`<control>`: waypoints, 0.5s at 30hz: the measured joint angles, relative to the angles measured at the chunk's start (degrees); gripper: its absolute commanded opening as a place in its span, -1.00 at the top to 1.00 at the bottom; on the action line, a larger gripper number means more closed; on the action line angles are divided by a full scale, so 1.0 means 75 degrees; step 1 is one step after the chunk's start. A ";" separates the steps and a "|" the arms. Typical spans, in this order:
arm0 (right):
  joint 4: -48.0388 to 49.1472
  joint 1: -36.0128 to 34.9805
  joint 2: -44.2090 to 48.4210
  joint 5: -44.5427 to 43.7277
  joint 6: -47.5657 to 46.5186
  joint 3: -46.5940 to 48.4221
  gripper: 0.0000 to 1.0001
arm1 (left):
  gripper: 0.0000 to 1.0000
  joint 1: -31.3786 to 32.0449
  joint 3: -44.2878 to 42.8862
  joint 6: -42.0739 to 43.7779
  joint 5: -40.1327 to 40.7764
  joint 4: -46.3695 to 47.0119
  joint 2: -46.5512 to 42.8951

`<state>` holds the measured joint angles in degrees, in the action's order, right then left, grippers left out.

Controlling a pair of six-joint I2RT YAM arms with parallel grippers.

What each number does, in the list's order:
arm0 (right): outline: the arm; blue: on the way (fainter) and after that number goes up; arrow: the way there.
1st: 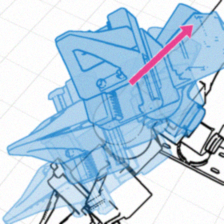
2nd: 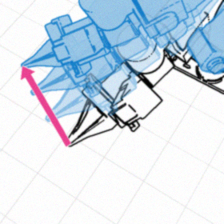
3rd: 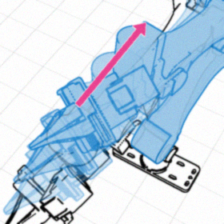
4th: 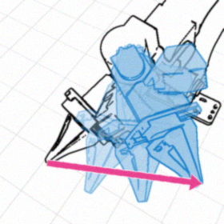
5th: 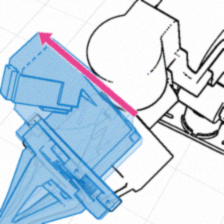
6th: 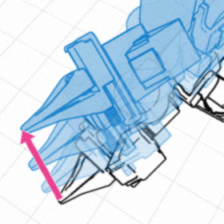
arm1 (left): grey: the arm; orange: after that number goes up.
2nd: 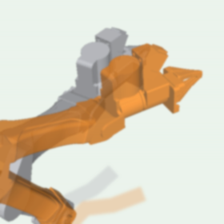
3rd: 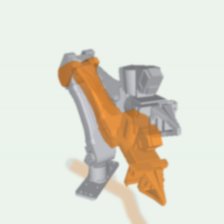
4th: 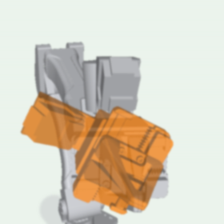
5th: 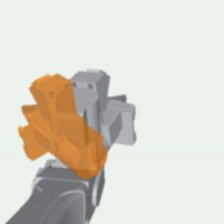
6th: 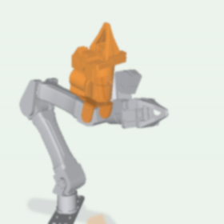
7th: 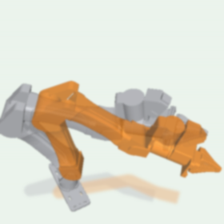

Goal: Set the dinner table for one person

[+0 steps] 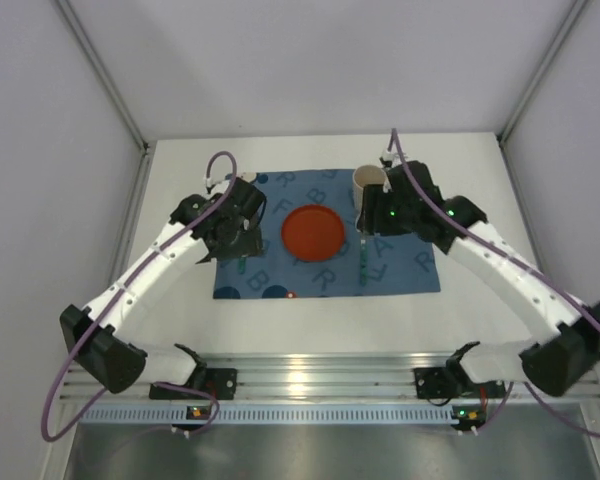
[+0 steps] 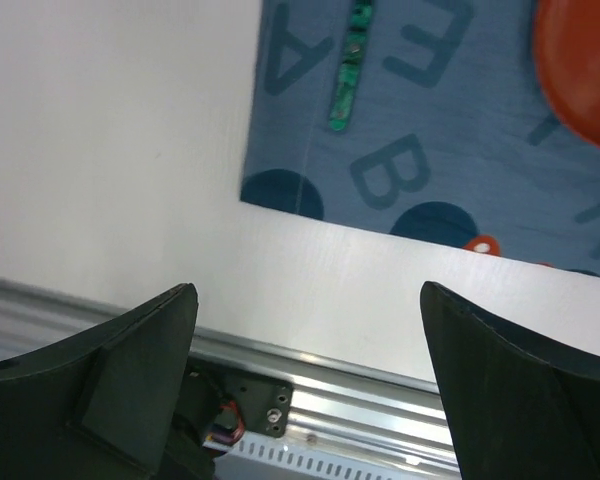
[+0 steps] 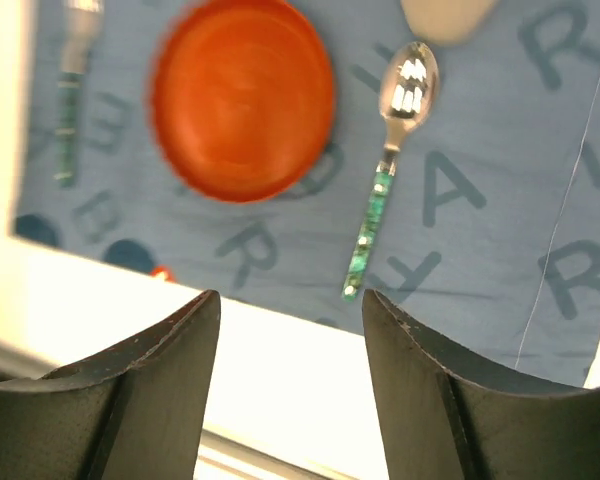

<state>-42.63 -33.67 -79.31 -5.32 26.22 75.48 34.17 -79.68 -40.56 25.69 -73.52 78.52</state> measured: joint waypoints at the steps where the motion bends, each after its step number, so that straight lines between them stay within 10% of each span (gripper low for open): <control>1: 0.0038 -0.0111 0.0554 0.0009 -0.0087 -0.0163 -0.22 | -0.96 0.0006 0.0067 0.0032 -0.0140 0.0192 -0.0175; 4: 0.0221 -0.0423 0.2495 0.0020 -0.0178 -0.0903 -0.94 | -0.96 0.0111 0.0609 0.0090 -0.0487 0.0991 -0.1116; 9: 0.0347 -0.0495 0.5732 -0.0656 0.0615 -0.2815 -0.99 | -0.97 0.0396 0.2987 0.0210 -0.0163 0.2964 -0.4054; 15: -0.0079 -0.0495 0.6137 -0.0909 0.1326 -0.4185 -0.99 | -0.97 0.0396 0.5592 0.0702 0.0790 0.4916 -0.7143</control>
<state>-43.22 -37.39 -33.28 -12.14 36.16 44.10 37.15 -37.74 -35.29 31.62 -36.64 24.95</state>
